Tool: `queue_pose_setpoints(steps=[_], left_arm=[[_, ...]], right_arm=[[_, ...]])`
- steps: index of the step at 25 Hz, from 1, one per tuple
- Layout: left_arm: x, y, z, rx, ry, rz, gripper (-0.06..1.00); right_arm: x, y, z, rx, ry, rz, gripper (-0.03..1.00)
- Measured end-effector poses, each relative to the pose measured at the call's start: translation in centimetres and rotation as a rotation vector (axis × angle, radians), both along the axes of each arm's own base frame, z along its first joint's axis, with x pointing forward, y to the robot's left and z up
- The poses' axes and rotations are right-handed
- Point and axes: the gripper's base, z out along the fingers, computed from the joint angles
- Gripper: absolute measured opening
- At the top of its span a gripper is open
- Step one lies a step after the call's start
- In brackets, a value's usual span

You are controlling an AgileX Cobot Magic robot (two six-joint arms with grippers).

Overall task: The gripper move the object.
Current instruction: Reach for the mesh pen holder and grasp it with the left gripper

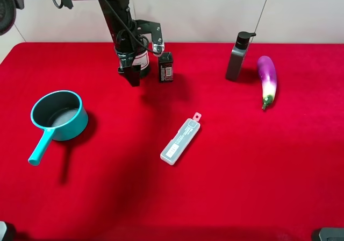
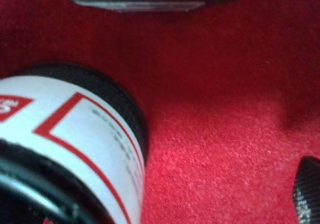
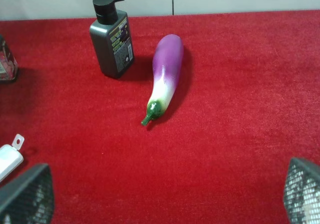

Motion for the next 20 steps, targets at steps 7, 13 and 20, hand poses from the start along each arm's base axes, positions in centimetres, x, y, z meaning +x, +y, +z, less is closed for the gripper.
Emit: queue_pose_setpoints(steps=[7,13,20], left_arm=[[0.39,-0.15,0.01,-0.014,-0.044,-0.013,0.62],[0.67,-0.26,-0.01,-0.019,-0.078,-0.039,0.29],[0.78,-0.31,0.03,-0.024,-0.092,-0.043,0.12]], right_arm=[[0.00,0.00,0.00,0.000,0.000,0.000,0.69],[0.00,0.00,0.00,0.000,0.000,0.000,0.69],[0.00,0.00,0.00,0.000,0.000,0.000,0.69]])
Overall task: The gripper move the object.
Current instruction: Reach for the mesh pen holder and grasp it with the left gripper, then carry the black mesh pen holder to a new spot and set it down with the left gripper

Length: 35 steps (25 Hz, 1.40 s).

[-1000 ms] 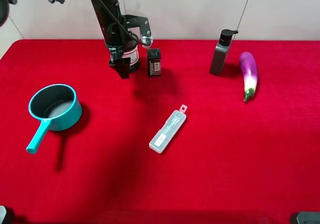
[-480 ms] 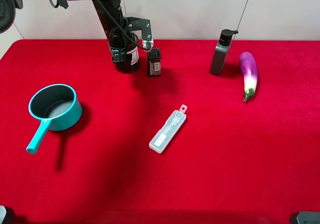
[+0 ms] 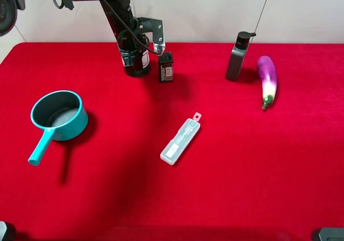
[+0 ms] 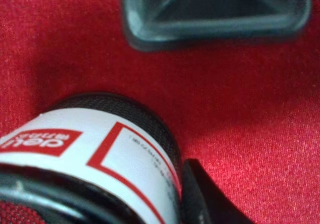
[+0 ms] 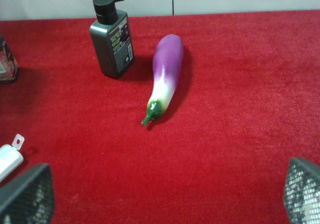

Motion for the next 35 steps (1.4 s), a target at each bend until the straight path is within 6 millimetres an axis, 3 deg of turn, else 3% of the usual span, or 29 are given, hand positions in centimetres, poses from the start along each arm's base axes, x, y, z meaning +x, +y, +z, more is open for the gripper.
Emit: queue_pose_setpoints(steps=[15,24,35], left_arm=[[0.0,0.0,0.4,-0.001,-0.011,-0.008,0.12],[-0.3,0.2,3.9,-0.024,-0.061,0.008,0.12],[-0.5,0.2,7.0,-0.033,0.007,0.113,0.12]], right_arm=[[0.0,0.0,0.0,0.000,0.000,0.000,0.69],[0.0,0.0,0.0,0.000,0.000,0.000,0.69],[0.0,0.0,0.0,0.000,0.000,0.000,0.69]])
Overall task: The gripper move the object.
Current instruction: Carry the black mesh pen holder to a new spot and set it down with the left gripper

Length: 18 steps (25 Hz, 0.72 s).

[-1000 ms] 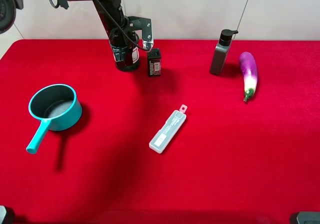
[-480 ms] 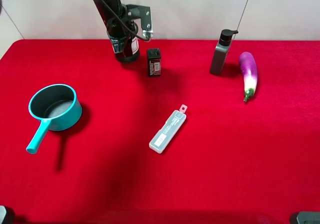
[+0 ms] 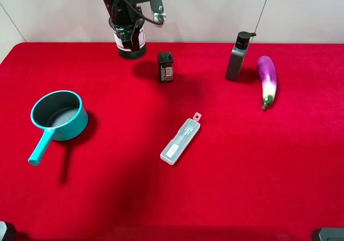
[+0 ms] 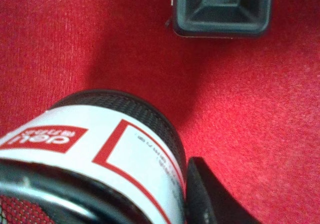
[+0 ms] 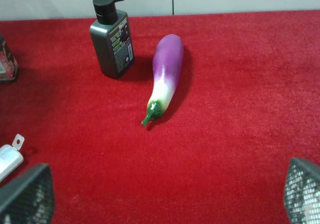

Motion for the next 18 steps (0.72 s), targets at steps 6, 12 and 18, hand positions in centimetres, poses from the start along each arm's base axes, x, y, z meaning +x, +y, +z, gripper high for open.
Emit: queue_pose_setpoints(steps=[6,12,18], left_arm=[[-0.2,0.1,2.1,-0.021,0.027,0.087,0.12],[-1.3,-0.6,5.4,-0.054,-0.030,0.169,0.12],[-3.0,-2.6,7.7,-0.091,-0.067,0.280,0.12]], right_arm=[[0.0,0.0,0.0,0.000,0.000,0.000,0.69],[0.0,0.0,0.0,0.000,0.000,0.000,0.69],[0.0,0.0,0.0,0.000,0.000,0.000,0.69]])
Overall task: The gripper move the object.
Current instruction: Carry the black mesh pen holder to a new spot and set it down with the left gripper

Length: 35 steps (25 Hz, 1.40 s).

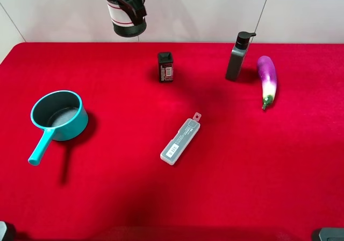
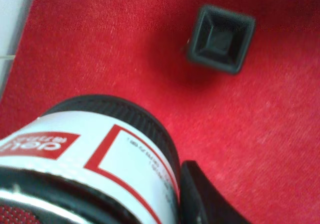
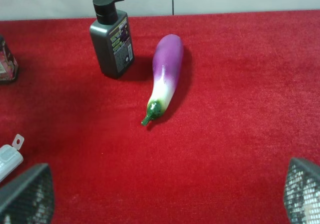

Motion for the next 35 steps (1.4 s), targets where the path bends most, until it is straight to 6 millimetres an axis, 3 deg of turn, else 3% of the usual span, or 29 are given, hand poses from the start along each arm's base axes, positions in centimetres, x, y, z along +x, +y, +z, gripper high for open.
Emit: queue_pose_setpoints(steps=[16,30,35], left_arm=[[-5.8,-8.3,0.8,-0.107,0.034,0.073,0.12],[-10.4,-13.1,0.6,-0.139,0.065,0.029,0.12],[-12.1,-15.0,-0.6,-0.127,0.092,0.005,0.12]], right_arm=[[0.0,0.0,0.0,0.000,0.000,0.000,0.69],[0.0,0.0,0.0,0.000,0.000,0.000,0.69],[0.0,0.0,0.0,0.000,0.000,0.000,0.69]])
